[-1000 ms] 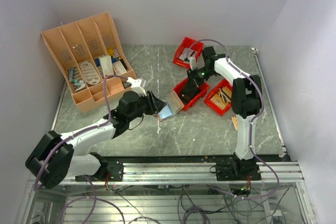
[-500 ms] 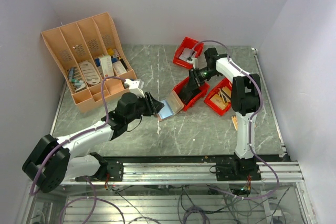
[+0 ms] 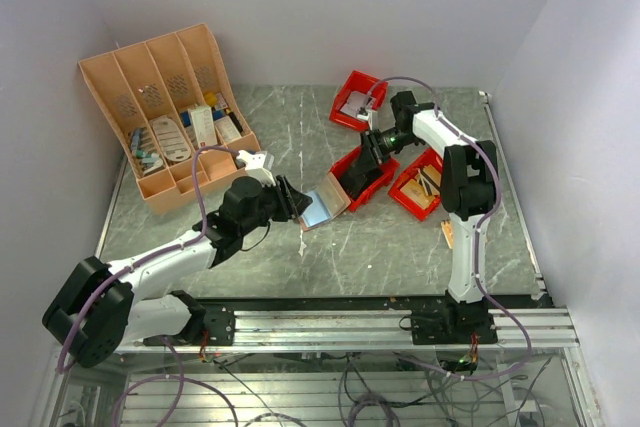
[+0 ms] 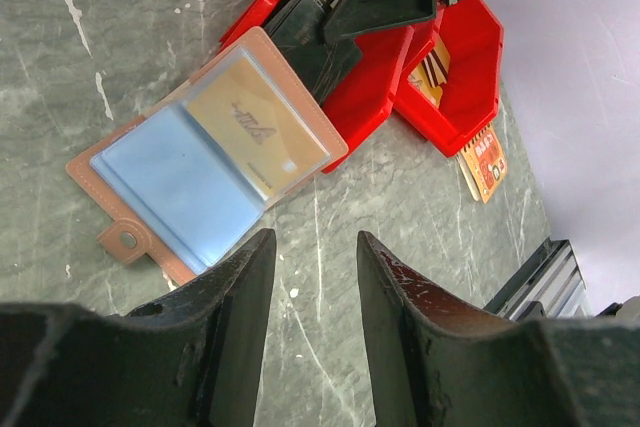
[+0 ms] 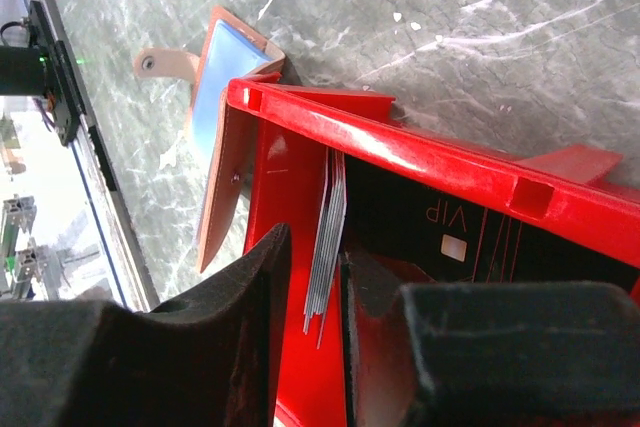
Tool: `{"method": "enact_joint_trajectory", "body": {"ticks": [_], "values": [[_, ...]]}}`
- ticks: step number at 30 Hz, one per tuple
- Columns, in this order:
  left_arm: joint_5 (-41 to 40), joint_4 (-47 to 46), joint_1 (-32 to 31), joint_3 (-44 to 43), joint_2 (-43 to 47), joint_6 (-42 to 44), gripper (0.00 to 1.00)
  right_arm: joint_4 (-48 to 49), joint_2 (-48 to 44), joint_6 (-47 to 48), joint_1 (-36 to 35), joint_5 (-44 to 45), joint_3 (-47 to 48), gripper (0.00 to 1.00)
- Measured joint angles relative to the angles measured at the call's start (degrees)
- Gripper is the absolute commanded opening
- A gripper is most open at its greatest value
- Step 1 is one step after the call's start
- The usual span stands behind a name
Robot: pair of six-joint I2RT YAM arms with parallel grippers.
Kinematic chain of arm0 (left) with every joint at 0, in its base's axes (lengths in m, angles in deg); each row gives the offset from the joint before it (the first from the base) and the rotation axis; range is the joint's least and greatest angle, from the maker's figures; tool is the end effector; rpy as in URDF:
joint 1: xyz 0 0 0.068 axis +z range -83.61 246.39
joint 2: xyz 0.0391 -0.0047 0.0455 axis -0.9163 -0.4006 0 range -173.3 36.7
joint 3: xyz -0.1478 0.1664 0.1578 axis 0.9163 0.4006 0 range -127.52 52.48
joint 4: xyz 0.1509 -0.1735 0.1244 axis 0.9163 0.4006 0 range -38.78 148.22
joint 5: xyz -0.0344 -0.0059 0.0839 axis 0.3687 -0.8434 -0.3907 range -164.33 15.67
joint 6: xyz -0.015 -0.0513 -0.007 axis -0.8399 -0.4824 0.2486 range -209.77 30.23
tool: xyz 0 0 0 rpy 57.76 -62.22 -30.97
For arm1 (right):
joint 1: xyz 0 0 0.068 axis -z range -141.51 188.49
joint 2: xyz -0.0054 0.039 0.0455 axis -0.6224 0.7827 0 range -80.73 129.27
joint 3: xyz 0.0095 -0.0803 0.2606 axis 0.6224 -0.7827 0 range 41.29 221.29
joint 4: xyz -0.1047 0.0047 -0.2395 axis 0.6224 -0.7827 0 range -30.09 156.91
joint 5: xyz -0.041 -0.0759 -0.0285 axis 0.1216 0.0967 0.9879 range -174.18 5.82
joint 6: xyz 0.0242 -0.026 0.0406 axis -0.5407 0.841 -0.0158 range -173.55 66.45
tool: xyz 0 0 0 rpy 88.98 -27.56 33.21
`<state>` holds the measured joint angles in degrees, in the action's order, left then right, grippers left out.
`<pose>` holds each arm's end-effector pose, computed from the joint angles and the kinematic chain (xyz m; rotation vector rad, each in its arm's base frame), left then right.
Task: Put the credit cards into the card holder
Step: Pick up the credit card from the storage box.
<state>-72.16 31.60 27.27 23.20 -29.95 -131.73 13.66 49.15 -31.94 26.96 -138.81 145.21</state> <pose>0.1938 -0.1593 0.2216 -0.0221 2.0078 -0.9812 0.4385 0.1192 0.1699 -0.8562 2.4370 1.3061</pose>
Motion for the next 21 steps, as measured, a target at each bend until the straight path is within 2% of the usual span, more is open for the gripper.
{"method": "enact_joint_trajectory", "body": {"ticks": [16, 21], "values": [[-0.11, 0.63, 0.0, 0.31, 1.14, 0.0, 0.49, 0.61, -0.09, -0.63, 2.47, -2.01, -0.87, 0.25], [-0.22, 0.79, 0.02, 0.52, 1.22, 0.0, 0.49, 1.36, -0.42, -1.33, 3.41, -2.54, -1.51, 0.15]]}}
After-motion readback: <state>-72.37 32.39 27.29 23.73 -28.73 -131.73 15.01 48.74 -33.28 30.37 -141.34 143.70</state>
